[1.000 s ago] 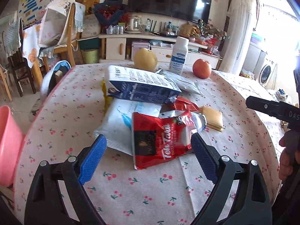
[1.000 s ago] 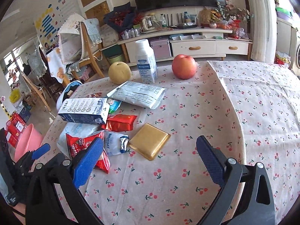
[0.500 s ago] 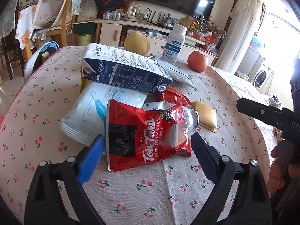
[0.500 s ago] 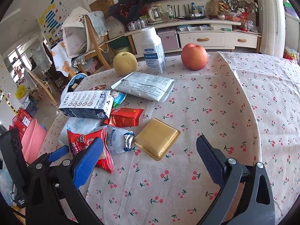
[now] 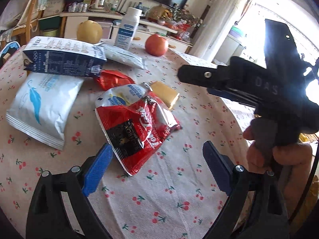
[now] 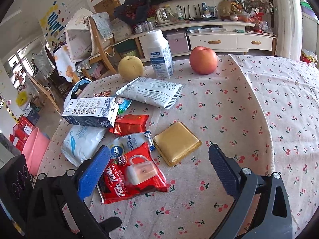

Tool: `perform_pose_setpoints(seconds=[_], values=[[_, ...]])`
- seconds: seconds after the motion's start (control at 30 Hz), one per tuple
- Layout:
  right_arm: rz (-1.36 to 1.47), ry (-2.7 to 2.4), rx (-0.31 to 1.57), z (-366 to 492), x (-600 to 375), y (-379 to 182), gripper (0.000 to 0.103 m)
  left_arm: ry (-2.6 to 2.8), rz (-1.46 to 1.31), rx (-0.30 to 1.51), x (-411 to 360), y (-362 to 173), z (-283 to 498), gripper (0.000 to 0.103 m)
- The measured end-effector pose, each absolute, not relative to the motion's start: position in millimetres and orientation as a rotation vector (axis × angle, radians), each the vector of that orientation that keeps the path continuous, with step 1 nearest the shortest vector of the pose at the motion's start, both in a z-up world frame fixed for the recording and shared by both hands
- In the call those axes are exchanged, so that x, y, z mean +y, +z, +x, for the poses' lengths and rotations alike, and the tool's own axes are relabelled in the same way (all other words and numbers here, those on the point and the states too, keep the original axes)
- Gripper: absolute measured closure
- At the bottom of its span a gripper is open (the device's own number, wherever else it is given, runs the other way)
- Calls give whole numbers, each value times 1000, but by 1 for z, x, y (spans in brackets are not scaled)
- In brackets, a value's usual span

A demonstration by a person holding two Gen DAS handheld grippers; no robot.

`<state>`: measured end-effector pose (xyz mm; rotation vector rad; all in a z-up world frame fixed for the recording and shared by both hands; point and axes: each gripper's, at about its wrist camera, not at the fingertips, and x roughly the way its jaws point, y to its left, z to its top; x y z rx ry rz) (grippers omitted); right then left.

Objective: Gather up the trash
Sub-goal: 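Grasp the blue-white milk carton with the left gripper while the right gripper approaches the red Teh Tarik bag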

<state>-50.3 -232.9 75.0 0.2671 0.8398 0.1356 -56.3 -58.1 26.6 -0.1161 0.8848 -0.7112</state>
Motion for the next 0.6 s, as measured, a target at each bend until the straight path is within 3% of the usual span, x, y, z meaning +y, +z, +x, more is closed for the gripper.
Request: perform_pose_setpoints(seconds=[0.33,0.47,0.57,0.6], values=[[350,177,957,-55,-227,55,5,-462,107,662,-16,69,-34,11],[418,220,1007,-64,-218,47,5,-353,73,668,10,76,-6,11],[470,252,1039,-71,-212,43,9,-295,56,654,25,84,12,11],[483,259,1051,-72,-210,42,17,-267,67,643,28,87,20,11]])
